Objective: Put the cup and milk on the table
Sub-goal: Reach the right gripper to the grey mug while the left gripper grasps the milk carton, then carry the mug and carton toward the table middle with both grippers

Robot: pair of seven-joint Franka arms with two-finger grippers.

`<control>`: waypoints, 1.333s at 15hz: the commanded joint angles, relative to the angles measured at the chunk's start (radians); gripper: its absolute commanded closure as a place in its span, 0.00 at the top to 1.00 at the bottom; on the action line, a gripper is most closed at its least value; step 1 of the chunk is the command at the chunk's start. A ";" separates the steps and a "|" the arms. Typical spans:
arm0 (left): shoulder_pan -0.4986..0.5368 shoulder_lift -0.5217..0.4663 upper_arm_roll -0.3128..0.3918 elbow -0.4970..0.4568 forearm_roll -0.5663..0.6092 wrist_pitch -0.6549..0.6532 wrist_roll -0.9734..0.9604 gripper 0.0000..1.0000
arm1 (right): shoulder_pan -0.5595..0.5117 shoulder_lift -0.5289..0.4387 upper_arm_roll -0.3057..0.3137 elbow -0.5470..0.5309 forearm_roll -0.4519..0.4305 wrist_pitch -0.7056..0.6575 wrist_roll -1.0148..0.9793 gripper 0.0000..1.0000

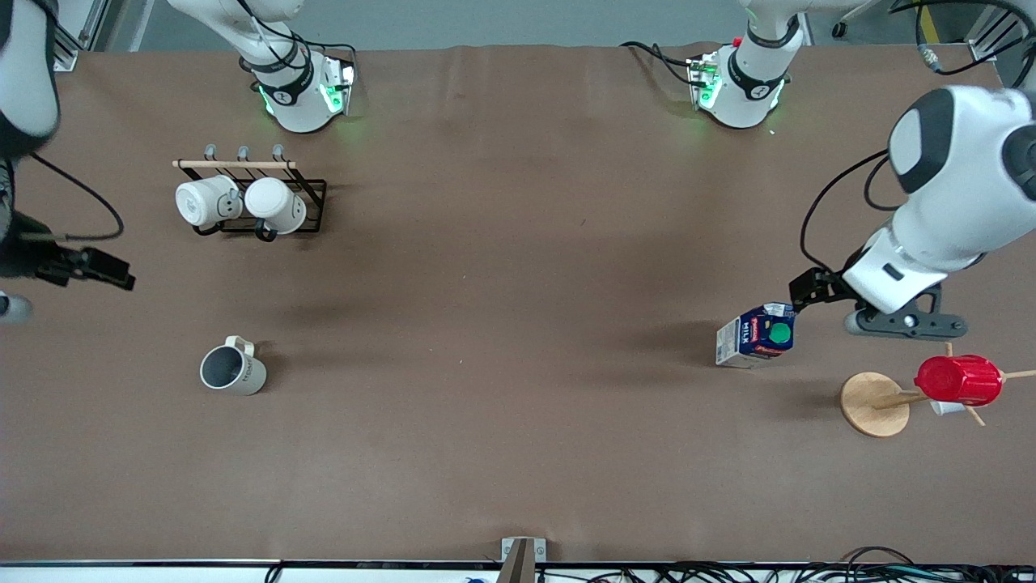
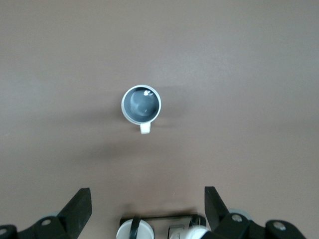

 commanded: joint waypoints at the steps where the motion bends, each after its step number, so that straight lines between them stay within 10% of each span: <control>1: 0.000 0.035 -0.002 -0.055 0.003 0.097 -0.008 1.00 | -0.016 0.054 -0.005 -0.089 0.008 0.129 -0.046 1.00; 7: -0.001 0.084 -0.007 -0.124 0.003 0.182 -0.008 0.98 | -0.005 0.207 -0.005 -0.194 0.008 0.448 -0.044 1.00; 16: -0.003 0.116 -0.008 -0.125 0.003 0.172 -0.008 0.45 | -0.001 0.355 -0.005 -0.249 0.010 0.718 -0.040 0.96; 18: -0.003 0.109 -0.010 -0.119 0.003 0.171 -0.006 0.43 | -0.002 0.356 -0.005 -0.248 0.010 0.718 -0.041 0.70; 20: -0.004 0.104 -0.011 -0.098 0.003 0.156 -0.006 0.41 | -0.001 0.362 -0.005 -0.248 0.010 0.720 -0.041 0.12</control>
